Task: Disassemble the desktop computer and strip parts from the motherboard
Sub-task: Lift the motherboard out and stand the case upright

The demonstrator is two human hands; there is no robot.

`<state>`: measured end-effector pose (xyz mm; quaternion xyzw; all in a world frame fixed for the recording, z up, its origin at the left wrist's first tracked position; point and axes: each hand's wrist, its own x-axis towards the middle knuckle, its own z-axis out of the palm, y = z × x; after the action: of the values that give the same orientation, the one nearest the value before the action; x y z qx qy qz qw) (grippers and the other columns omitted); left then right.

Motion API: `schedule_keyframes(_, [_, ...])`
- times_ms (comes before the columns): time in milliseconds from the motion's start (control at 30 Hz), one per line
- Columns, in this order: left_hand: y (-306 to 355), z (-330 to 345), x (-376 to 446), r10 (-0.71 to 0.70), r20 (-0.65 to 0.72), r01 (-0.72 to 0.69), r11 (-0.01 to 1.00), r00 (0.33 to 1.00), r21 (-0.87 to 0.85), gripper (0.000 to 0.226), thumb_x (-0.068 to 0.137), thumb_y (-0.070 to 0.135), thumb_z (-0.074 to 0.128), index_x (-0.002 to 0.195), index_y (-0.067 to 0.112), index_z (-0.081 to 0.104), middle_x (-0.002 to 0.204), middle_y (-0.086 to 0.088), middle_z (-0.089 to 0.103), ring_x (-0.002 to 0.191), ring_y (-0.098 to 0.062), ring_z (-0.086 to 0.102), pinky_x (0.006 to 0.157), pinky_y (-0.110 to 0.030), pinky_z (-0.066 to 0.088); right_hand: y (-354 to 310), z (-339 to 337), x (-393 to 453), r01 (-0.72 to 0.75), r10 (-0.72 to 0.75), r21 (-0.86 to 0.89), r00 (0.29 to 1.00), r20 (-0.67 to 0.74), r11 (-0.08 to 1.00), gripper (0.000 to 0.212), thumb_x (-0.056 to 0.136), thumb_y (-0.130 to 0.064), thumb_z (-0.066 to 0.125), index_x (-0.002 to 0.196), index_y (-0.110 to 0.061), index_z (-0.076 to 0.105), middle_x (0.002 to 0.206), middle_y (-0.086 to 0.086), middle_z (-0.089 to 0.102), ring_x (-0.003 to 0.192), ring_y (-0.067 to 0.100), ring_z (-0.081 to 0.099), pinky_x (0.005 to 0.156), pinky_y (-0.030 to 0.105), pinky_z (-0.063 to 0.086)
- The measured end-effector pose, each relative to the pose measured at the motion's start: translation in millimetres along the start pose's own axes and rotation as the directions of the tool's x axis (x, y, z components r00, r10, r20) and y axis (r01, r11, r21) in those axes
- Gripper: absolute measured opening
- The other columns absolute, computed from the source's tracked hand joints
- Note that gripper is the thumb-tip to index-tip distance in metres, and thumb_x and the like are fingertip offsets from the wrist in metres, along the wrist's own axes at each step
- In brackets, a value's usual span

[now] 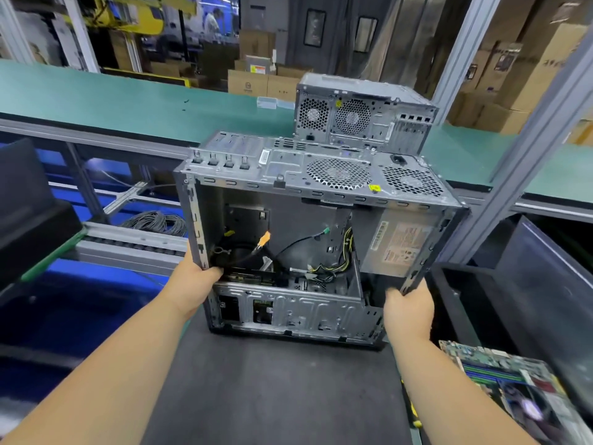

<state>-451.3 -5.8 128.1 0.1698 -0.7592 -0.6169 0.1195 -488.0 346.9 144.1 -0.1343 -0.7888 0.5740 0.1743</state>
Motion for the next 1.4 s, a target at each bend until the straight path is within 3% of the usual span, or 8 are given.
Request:
schedule_keyframes(167, [8,7,-10,-0.068,-0.075,0.062,0.996,0.995,-0.069,0.043,0.086,0.012,0.061,0.125,0.028,0.055,0.108,0.009,0.067,0.107,-0.019,0.059,0.096,-0.04,0.045,-1,-8,-1,0.022,-0.017,-0.062,0.996,0.082,0.998,0.026,0.086,-0.011,0.057,0.097,-0.034,0.058,0.078,-0.013,0.062,0.071,0.008,0.056,0.055,0.02,0.034])
schedule_keyframes(300, [3,21,-28,-0.265,-0.09,0.22,0.912,0.96,-0.346,0.035,0.083,0.01,0.066,0.117,0.016,0.059,0.104,-0.002,0.068,0.107,-0.023,0.061,0.075,-0.03,0.046,13,-17,-5,-0.019,0.028,-0.041,0.974,0.224,0.999,0.031,0.087,-0.02,0.064,0.112,-0.036,0.058,0.091,-0.016,0.066,0.088,0.009,0.061,0.063,0.022,0.041])
schedule_keyframes(433, [-9,33,-41,-0.462,0.133,0.457,0.713,0.877,-0.532,0.051,0.073,0.027,0.079,0.121,0.019,0.061,0.138,-0.008,0.053,0.133,-0.028,0.044,0.113,-0.049,0.03,36,-20,-11,-0.036,0.053,-0.053,0.927,0.371,0.998,0.074,0.079,-0.027,0.08,0.141,-0.034,0.04,0.122,-0.015,0.062,0.11,0.013,0.058,0.094,0.032,0.044])
schedule_keyframes(500, [-9,36,-42,-0.475,0.215,0.504,0.646,0.853,-0.574,0.075,0.063,0.039,0.085,0.13,0.021,0.057,0.149,-0.009,0.042,0.14,-0.031,0.033,0.116,-0.052,0.022,45,-18,-10,-0.036,0.066,-0.086,0.918,0.39,0.996,0.09,0.072,-0.03,0.086,0.145,-0.035,0.033,0.13,-0.013,0.059,0.117,0.015,0.056,0.102,0.037,0.044])
schedule_keyframes(633, [-9,41,-32,-0.598,0.154,0.57,0.607,0.787,-0.554,0.106,0.061,0.051,0.085,0.148,0.019,0.033,0.157,-0.013,0.026,0.145,-0.036,0.022,0.117,-0.055,0.015,58,-10,-3,-0.081,0.126,-0.134,0.918,0.375,0.988,0.104,0.065,-0.027,0.092,0.148,-0.031,0.03,0.128,-0.007,0.061,0.114,0.023,0.059,0.1,0.041,0.049])
schedule_keyframes(967, [-20,48,-15,-0.532,0.111,0.459,0.585,0.84,-0.669,0.121,0.046,0.048,0.091,0.147,0.02,0.03,0.158,-0.01,0.021,0.145,-0.041,0.013,0.116,-0.057,0.018,80,3,16,-0.073,0.117,-0.129,0.918,0.38,0.989,0.085,0.065,-0.028,0.092,0.136,-0.033,0.044,0.109,-0.014,0.067,0.099,0.014,0.064,0.081,0.028,0.047])
schedule_keyframes(1300, [-10,59,23,-0.495,0.101,0.444,0.649,0.863,-0.617,0.137,0.03,0.057,0.094,0.148,0.033,0.029,0.16,-0.002,0.02,0.141,-0.042,0.027,0.11,-0.06,0.03,78,24,56,-0.067,0.129,-0.168,0.91,0.395,0.984,0.082,0.068,-0.034,0.09,0.136,-0.034,0.044,0.105,-0.02,0.064,0.092,0.003,0.06,0.072,0.026,0.043])
schedule_keyframes(1400, [-5,66,36,-0.48,0.09,0.427,0.662,0.873,-0.616,0.14,0.027,0.056,0.094,0.148,0.027,0.031,0.16,-0.002,0.018,0.143,-0.041,0.022,0.109,-0.06,0.03,80,31,71,-0.069,0.133,-0.17,0.907,0.4,0.983,0.079,0.067,-0.033,0.091,0.133,-0.031,0.047,0.104,-0.013,0.067,0.097,0.014,0.064,0.078,0.029,0.046])
